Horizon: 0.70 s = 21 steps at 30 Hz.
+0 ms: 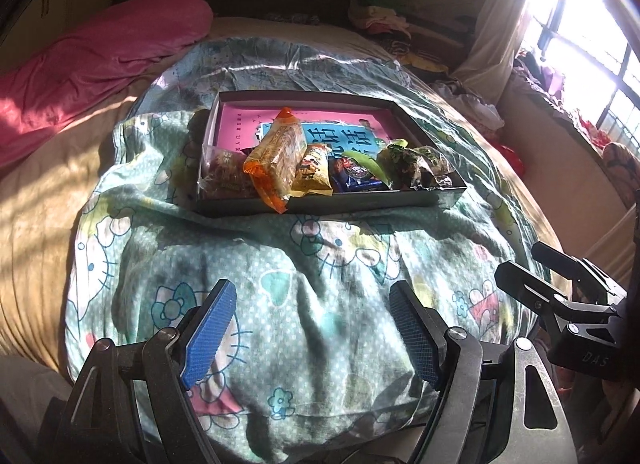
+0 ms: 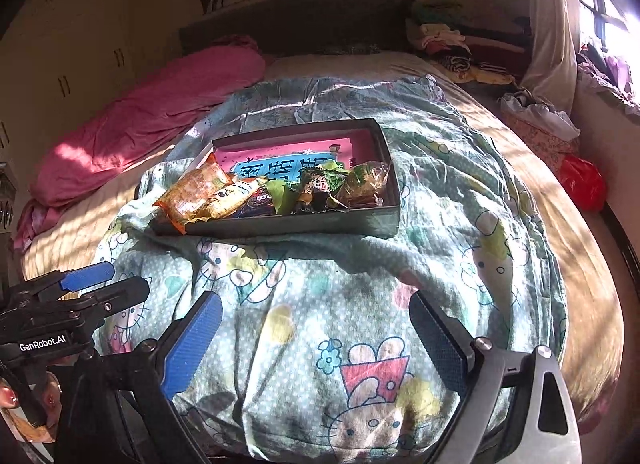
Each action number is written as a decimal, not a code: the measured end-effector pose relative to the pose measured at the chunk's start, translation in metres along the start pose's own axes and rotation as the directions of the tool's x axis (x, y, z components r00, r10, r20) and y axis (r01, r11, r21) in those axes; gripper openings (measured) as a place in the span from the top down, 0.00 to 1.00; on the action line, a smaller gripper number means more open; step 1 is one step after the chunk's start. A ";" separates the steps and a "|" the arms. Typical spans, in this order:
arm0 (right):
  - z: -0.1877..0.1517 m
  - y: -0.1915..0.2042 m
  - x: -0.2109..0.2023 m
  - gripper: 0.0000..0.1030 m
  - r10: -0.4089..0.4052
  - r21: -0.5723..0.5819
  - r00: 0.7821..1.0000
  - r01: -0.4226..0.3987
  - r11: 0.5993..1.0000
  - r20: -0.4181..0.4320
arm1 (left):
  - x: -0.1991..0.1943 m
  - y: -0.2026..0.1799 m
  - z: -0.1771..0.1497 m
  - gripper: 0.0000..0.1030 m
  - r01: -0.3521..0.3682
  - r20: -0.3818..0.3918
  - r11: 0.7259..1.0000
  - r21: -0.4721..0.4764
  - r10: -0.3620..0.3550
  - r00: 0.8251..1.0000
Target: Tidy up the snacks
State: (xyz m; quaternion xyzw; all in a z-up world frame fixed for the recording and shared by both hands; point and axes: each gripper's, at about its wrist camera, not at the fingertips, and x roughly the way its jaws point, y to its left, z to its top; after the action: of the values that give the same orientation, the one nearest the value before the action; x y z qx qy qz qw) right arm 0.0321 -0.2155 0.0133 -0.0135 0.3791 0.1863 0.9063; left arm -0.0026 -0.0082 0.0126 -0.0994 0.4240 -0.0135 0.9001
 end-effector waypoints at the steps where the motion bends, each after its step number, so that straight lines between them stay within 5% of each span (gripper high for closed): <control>1: 0.000 0.001 -0.001 0.08 0.001 -0.004 1.000 -0.001 1.000 0.002 | 0.000 0.000 0.000 0.22 0.000 -0.003 1.000 0.001 0.000 1.000; 21: -0.001 0.001 -0.003 0.08 0.003 0.000 1.000 -0.003 1.000 0.004 | -0.002 0.001 0.000 0.22 -0.006 -0.002 1.000 -0.003 0.006 1.000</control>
State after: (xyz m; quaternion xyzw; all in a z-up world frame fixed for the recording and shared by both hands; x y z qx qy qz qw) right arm 0.0294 -0.2157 0.0148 -0.0123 0.3773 0.1878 0.9068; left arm -0.0042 -0.0067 0.0138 -0.0995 0.4253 -0.0103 0.8995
